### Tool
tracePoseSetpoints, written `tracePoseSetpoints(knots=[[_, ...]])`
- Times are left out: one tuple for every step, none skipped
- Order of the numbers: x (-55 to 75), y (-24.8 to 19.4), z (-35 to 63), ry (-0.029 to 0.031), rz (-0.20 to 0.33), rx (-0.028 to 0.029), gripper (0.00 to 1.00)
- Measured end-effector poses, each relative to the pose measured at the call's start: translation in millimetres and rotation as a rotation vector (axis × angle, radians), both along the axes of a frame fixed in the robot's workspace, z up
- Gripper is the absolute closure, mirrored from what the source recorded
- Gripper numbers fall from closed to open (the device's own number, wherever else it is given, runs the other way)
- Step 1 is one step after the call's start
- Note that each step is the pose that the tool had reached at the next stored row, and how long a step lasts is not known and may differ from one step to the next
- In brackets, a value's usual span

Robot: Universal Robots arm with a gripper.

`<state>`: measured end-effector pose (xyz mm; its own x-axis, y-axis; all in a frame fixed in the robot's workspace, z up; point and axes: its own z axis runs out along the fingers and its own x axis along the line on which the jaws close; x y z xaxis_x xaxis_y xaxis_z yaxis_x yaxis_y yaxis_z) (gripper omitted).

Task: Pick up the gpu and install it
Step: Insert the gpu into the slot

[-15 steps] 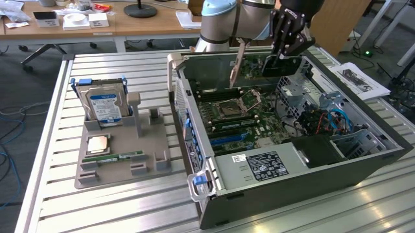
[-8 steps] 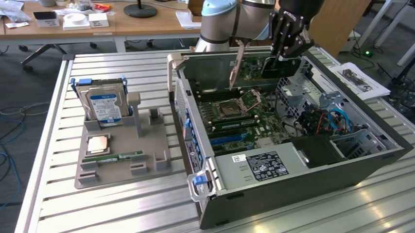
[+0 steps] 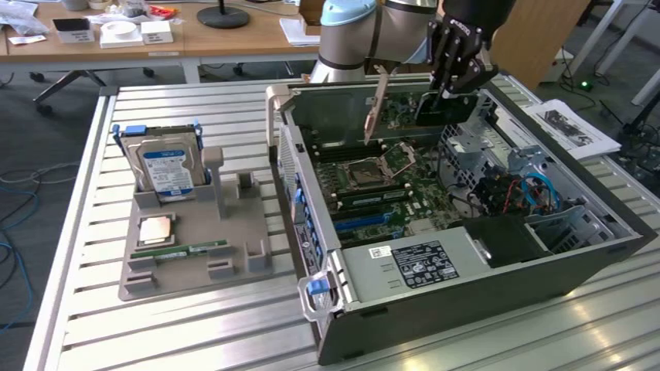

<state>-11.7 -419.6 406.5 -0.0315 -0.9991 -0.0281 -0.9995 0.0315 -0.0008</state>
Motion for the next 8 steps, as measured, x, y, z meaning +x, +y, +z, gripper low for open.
tracePoseSetpoints(knots=[[0.0,0.0,0.0,0.0,0.0,0.0,0.73],[0.0,0.0,-0.2,0.0,0.0,0.0001,0.73],[-0.1,0.0,-0.5,-0.0003,0.0,0.0002,0.73],[-0.3,0.0,-0.9,-0.0006,0.0,0.0003,0.73],[-0.4,0.0,-1.3,-0.001,0.0,0.0001,0.73],[-0.5,0.0,-1.8,-0.0015,0.0,0.0001,0.73],[-0.7,0.0,-2.3,-0.002,0.0,0.0001,0.73],[-0.8,0.0,-2.9,-0.0026,0.0,0.0001,0.73]])
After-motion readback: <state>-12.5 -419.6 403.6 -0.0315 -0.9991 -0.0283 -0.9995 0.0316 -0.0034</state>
